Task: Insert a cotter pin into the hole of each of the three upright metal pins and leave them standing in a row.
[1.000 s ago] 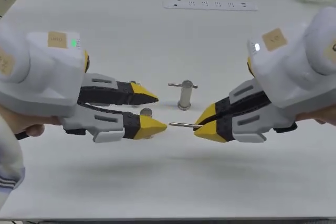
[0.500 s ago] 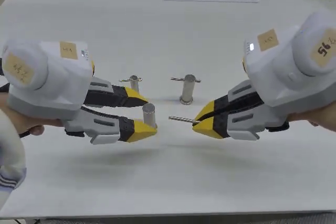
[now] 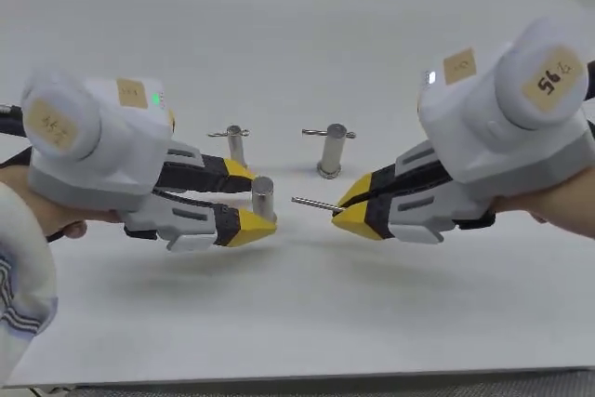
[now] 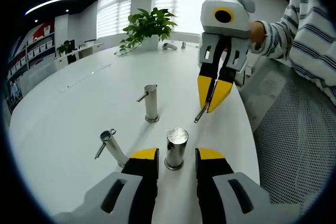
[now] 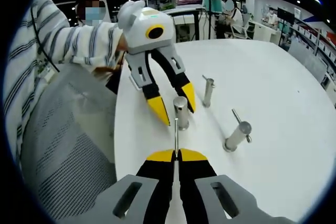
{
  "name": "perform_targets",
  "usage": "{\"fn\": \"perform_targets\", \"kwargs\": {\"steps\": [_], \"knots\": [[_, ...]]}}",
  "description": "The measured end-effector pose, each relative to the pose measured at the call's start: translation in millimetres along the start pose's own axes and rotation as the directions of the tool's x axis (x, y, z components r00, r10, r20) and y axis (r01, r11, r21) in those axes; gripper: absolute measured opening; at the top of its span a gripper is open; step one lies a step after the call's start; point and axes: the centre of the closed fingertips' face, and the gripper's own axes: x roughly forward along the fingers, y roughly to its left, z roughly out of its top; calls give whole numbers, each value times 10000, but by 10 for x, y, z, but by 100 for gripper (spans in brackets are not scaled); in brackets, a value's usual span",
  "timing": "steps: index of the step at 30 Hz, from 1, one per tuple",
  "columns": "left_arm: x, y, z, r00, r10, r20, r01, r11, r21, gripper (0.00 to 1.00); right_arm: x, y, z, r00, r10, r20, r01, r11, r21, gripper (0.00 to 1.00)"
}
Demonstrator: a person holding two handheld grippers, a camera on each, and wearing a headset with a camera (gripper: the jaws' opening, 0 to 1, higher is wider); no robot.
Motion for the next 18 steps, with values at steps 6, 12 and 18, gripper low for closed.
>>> {"fn": "perform_targets", "kwargs": {"steps": [6, 12, 18], "knots": [[2, 47, 15, 9997, 208, 153, -207, 9997, -100, 16, 37, -14, 1, 10000, -9, -21, 9, 9999, 162, 4], [20, 34, -33, 9999, 100, -58, -99, 9999, 23, 14, 58, -24, 18, 10000, -20, -10, 20, 9997, 246, 4], [34, 28, -41, 10000, 85, 48, -84, 9999, -134, 12, 78, -28, 28, 10000, -14, -28, 15, 9995, 308, 4]]}}
